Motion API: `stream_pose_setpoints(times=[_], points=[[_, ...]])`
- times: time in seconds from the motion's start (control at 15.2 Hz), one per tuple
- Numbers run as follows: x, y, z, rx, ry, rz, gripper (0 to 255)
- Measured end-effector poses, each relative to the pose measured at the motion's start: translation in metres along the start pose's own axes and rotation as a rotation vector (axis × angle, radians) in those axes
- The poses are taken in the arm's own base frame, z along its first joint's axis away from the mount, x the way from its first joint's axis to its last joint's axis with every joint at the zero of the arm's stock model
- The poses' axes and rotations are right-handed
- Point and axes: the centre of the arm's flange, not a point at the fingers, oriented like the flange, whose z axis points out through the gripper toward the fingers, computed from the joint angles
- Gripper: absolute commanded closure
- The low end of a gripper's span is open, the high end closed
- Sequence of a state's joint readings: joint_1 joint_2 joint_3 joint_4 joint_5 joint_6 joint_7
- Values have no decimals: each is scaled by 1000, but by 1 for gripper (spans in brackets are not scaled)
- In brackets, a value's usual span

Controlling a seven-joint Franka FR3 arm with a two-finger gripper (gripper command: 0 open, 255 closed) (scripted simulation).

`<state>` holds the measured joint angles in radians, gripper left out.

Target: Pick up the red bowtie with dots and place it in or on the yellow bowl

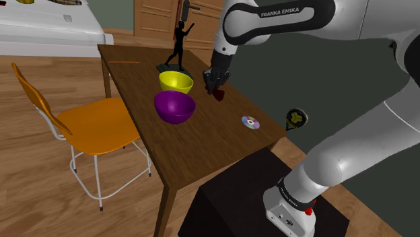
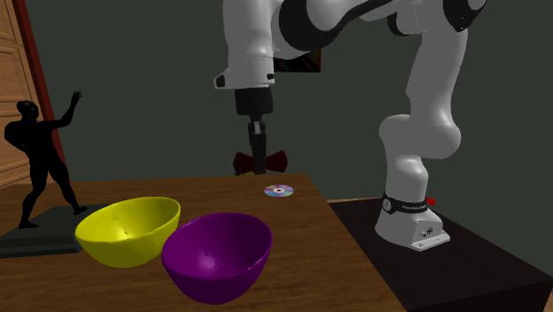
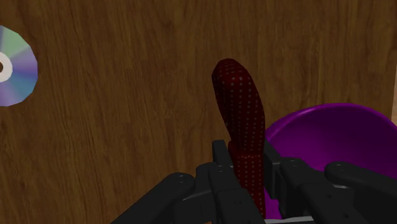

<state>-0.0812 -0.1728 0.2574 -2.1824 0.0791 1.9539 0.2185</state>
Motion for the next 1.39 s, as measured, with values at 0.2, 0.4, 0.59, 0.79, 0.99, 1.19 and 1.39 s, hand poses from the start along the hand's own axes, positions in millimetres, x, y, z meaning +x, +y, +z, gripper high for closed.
stream_pose_setpoints(times=[0.2, 0.4, 0.59, 0.79, 0.99, 1.19, 1.39], points=[[41, 0, -1, 0, 0, 0, 255], [78, -3, -6, 0, 0, 0, 255], [114, -8, -11, 0, 0, -1, 255], [154, -12, -13, 1, 0, -1, 255], [199, -14, -12, 0, 0, -1, 255], [236, -15, -14, 1, 0, -2, 255], [267, -21, -15, 1, 0, -1, 255]])
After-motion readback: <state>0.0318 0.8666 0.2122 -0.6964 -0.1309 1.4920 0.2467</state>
